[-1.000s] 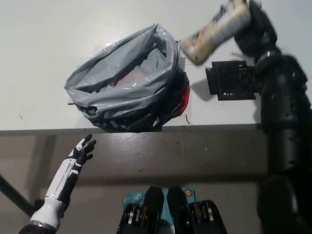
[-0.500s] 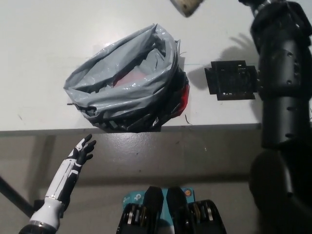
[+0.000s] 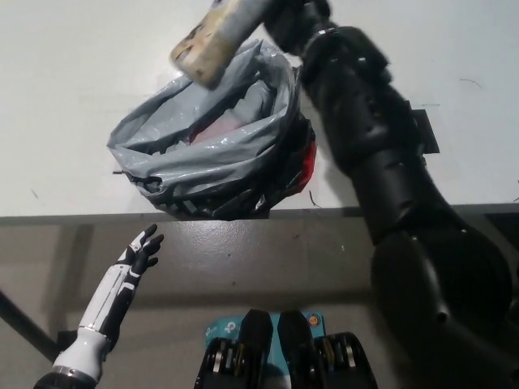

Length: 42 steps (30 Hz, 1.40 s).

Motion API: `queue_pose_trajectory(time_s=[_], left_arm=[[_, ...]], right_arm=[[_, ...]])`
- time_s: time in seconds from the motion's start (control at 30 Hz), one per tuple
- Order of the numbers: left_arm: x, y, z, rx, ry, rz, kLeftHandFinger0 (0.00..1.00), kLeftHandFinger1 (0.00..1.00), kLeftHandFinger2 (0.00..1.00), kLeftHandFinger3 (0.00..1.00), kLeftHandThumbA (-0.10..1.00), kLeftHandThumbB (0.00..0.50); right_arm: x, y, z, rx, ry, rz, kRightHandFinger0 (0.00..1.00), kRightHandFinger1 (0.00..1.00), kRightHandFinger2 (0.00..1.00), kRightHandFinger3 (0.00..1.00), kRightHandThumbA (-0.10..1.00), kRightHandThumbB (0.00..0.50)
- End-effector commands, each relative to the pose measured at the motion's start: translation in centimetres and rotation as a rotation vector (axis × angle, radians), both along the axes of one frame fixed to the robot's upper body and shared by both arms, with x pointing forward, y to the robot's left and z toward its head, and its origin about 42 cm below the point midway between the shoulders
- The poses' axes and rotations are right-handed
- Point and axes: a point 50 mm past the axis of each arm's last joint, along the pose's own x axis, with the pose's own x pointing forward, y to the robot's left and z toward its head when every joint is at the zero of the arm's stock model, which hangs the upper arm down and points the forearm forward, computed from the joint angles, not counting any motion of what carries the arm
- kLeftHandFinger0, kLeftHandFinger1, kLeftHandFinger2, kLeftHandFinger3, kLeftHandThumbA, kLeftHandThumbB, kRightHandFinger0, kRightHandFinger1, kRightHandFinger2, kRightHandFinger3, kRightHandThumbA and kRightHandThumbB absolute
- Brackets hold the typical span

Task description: Use the right hand to pick up a bottle of protein shake and place it into a plastic bag on the left side

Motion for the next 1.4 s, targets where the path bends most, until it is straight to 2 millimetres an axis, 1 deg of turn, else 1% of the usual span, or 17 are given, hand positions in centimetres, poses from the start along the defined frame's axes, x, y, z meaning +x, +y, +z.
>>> queue_pose_trajectory(time_s=[0.0,0.1,0.27,0.33,0.37,0.4,0.43,0.47,0.5,0.63,0.67,1.17,1.23,1.27,1.3,1.33,1.37], left_arm=[[0.2,-0.1,1.8,0.025,-0.063,-0.031,1.0,1.0,1.0,1.0,1.0,0.105],[0.1,-0.1,1.8,0.027,-0.065,-0.031,1.0,1.0,1.0,1.0,1.0,0.108],[0.0,-0.1,1.6,0.021,-0.064,-0.031,1.0,1.0,1.0,1.0,1.0,0.102],[-0.1,-0.2,1.6,0.024,-0.069,-0.031,1.0,1.0,1.0,1.0,1.0,0.089],[-0.1,-0.2,1.6,0.023,-0.067,-0.03,1.0,1.0,1.0,1.0,1.0,0.091],[-0.1,-0.2,1.6,0.022,-0.066,-0.03,1.0,1.0,1.0,1.0,1.0,0.092],[-0.1,-0.1,1.7,0.023,-0.066,-0.031,1.0,1.0,1.0,1.0,1.0,0.092],[-0.1,-0.1,1.7,0.026,-0.068,-0.031,1.0,1.0,1.0,1.0,1.0,0.092],[-0.1,-0.2,1.7,0.028,-0.07,-0.031,1.0,1.0,1.0,1.0,1.0,0.084],[-0.2,-0.2,1.8,0.029,-0.066,-0.039,1.0,1.0,1.0,1.0,1.0,0.074],[-0.2,-0.2,1.9,0.033,-0.071,-0.039,1.0,1.0,1.0,1.0,1.0,0.074],[-0.8,-0.1,1.2,0.048,-0.049,-0.047,1.0,1.0,1.0,1.0,1.0,0.11],[-0.8,-0.4,1.1,0.044,-0.047,-0.051,1.0,1.0,1.0,1.0,1.0,0.112],[-0.9,-0.3,0.9,0.053,-0.045,-0.052,1.0,1.0,1.0,1.0,1.0,0.165],[-1.0,-0.2,0.9,0.058,-0.045,-0.051,1.0,1.0,1.0,1.0,1.0,0.167],[-0.8,0.0,0.9,0.041,-0.042,-0.046,1.0,1.0,1.0,1.0,1.0,0.148],[-0.9,0.0,0.8,0.034,-0.042,-0.043,1.0,1.0,1.0,1.0,1.0,0.127]], right_arm=[[-0.6,3.2,5.6,-0.071,-0.225,-0.031,0.0,0.19,0.7,0.69,-0.1,0.139],[-0.9,4.0,5.0,-0.105,-0.235,-0.048,0.0,0.29,0.78,0.73,-0.1,0.122],[-1.5,5.3,3.4,-0.169,-0.246,-0.089,0.0,0.41,0.8,0.73,-0.1,0.121],[-1.7,5.7,2.5,-0.286,-0.289,-0.119,0.05,0.44,0.81,0.72,-0.05,0.17],[-1.8,5.9,1.9,-0.378,-0.328,-0.109,0.32,0.68,0.99,0.94,0.24,0.253],[-1.9,6.0,1.5,-0.419,-0.35,-0.092,0.68,0.94,1.0,1.0,0.38,0.324],[-2.0,6.1,1.2,-0.454,-0.37,-0.077,0.94,1.0,1.0,1.0,0.45,0.343],[-2.1,6.1,0.8,-0.492,-0.391,-0.054,1.0,1.0,1.0,1.0,0.52,0.358],[-2.1,6.2,0.3,-0.519,-0.411,-0.03,1.0,1.0,1.0,1.0,0.58,0.395],[-2.1,5.9,-0.5,-0.573,-0.444,-0.013,1.0,1.0,1.0,1.0,0.69,0.432],[-2.1,5.8,-0.5,-0.583,-0.456,-0.018,1.0,1.0,1.0,1.0,0.69,0.408],[-1.7,3.1,-0.5,-0.664,-0.56,-0.092,1.0,1.0,1.0,1.0,0.84,0.342],[-1.5,1.9,1.0,-0.647,-0.614,-0.118,1.0,1.0,1.0,1.0,0.86,0.359],[-1.7,1.0,3.2,-0.652,-0.678,-0.147,1.0,1.0,1.0,1.0,0.9,0.347],[-1.9,0.7,4.1,-0.654,-0.705,-0.159,1.0,1.0,1.0,1.0,0.9,0.347],[-2.6,-0.5,7.7,-0.626,-0.801,-0.201,1.0,1.0,1.0,1.0,0.88,0.323],[-3.0,-1.1,9.0,-0.613,-0.839,-0.213,1.0,1.0,1.0,1.0,0.88,0.319]])
